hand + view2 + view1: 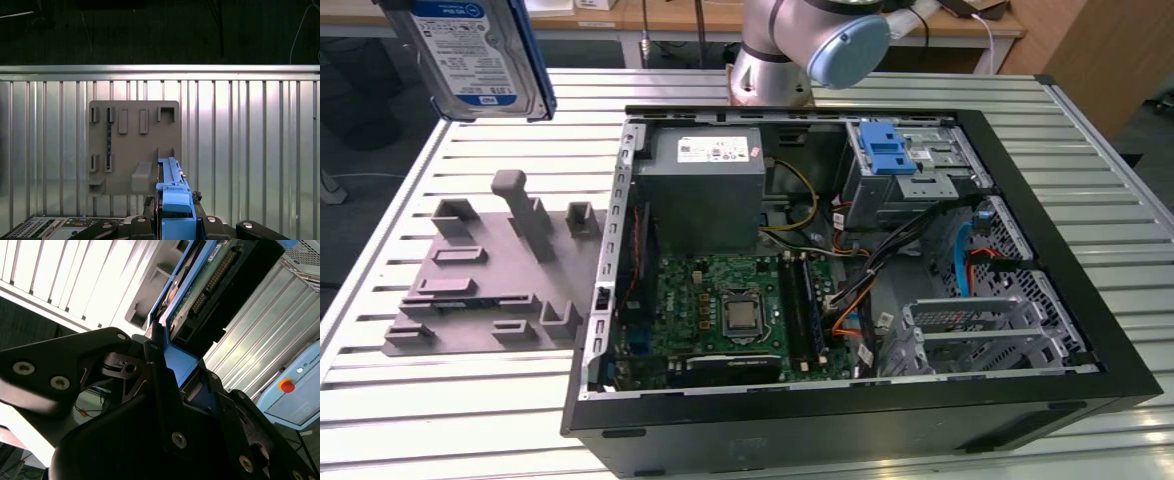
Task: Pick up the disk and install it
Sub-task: 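Pick up the disk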
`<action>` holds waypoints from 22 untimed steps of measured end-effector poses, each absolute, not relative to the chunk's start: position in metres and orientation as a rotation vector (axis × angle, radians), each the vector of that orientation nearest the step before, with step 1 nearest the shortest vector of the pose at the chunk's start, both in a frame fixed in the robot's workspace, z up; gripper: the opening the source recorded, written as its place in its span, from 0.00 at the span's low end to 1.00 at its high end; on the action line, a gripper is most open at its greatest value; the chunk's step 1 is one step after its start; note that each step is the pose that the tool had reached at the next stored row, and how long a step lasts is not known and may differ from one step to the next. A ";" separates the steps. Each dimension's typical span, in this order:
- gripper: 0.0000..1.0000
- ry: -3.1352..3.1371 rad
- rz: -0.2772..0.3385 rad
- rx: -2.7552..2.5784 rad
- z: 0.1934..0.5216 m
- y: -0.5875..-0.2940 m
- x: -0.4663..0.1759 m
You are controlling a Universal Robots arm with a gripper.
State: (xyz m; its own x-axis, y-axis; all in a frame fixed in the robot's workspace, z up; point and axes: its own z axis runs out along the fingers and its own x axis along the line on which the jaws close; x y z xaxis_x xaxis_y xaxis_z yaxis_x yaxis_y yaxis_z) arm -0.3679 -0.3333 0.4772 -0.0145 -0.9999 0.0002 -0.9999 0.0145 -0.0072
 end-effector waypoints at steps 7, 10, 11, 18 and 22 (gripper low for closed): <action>0.36 2.234 -0.008 -2.202 0.477 -0.333 -0.364; 0.36 2.234 -0.008 -2.202 0.477 -0.333 -0.363; 0.36 2.234 -0.008 -2.202 0.477 -0.333 -0.362; 0.36 2.234 -0.008 -2.202 0.477 -0.333 -0.359; 0.36 2.234 -0.008 -2.202 0.477 -0.333 -0.358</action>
State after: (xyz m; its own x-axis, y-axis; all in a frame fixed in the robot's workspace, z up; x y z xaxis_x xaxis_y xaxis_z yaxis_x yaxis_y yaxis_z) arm -0.3580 -0.3333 0.4772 -0.0145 -0.9999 0.0002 -0.9999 0.0145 -0.0072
